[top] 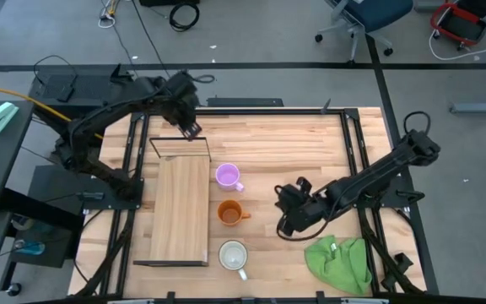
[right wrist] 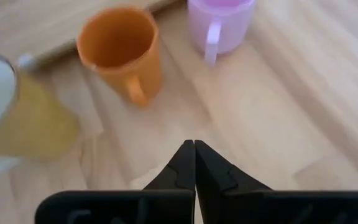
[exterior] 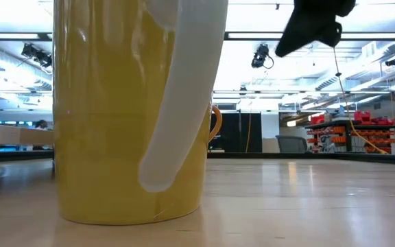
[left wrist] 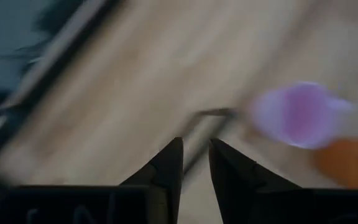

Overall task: Stack small to large cups/mugs on shelf
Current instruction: Put the pink mug on top of the shelf

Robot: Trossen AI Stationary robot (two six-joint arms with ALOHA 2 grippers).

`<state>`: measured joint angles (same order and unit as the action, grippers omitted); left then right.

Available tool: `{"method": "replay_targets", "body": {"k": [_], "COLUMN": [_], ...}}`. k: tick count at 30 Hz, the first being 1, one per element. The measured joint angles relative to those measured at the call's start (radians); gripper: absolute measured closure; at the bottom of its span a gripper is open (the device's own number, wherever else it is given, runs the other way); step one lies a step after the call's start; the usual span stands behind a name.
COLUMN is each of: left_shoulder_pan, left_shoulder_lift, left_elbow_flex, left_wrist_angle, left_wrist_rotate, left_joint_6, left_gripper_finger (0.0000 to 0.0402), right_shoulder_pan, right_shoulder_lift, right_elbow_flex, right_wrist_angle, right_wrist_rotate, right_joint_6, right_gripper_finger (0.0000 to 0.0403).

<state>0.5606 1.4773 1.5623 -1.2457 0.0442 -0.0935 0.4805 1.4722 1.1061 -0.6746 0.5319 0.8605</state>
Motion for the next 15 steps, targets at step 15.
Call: {"method": "replay_targets", "body": {"k": [15], "left_shoulder_pan": [-0.325], "left_shoulder_lift": [0.013], "left_elbow_flex": [0.0], "left_wrist_angle": [0.142], "left_wrist_rotate": [0.114], "left_joint_6": [-0.075], "left_gripper_finger": [0.032], "right_shoulder_pan": [0.0], "right_shoulder_lift": [-0.025], "right_elbow_flex": [0.0], "right_wrist_angle": [-0.117], "right_wrist_rotate": [0.044], "right_joint_6": [0.0], "right_gripper_finger": [0.0396]}}
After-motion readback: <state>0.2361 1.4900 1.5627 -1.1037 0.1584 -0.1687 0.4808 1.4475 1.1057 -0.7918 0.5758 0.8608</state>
